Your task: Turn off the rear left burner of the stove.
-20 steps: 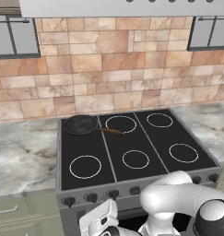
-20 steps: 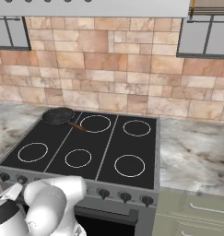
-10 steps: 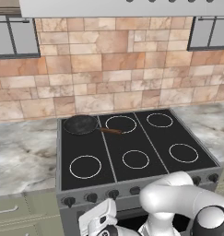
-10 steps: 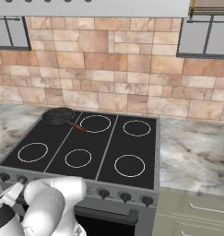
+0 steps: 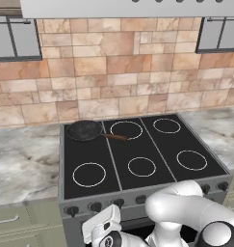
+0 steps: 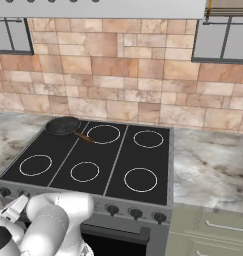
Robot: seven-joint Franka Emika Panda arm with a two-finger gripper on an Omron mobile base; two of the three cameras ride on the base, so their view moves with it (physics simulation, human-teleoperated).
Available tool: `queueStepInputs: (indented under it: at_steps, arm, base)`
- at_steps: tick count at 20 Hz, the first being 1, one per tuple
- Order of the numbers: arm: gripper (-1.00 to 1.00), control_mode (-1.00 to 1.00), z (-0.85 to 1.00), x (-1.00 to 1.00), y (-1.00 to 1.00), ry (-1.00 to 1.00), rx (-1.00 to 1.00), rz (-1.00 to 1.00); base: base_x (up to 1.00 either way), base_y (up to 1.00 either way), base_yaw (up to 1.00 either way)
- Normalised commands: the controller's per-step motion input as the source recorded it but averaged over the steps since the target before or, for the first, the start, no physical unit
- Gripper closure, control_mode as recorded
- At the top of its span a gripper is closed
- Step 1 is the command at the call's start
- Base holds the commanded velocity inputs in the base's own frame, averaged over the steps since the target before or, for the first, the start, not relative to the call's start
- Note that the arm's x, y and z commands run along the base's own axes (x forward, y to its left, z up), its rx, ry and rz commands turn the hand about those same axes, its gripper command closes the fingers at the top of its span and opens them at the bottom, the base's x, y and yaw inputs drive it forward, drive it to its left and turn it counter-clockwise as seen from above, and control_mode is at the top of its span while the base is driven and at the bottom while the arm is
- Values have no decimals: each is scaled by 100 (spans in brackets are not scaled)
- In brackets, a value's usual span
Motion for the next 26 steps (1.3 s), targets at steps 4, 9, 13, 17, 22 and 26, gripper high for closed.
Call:
queueStepInputs:
  at_steps: [4,9,13,17,22,26]
  arm:
    - [-100,-100,-19,3,0,0,0,0]
    - [-100,-100,-11,14,0,0,0,0]
    - [-100,-100,0,16,0,0,0,0]
    - [-100,-100,-7,7,4,0,0,0]
    - [-100,-100,0,0,7,0,0,0]
    - [-100,-100,0,6,2,0,0,0]
  base:
    - [0,0,0]
    - [0,0,0]
    - [0,0,0]
    - [0,0,0]
    - [0,0,0]
    - [0,0,0]
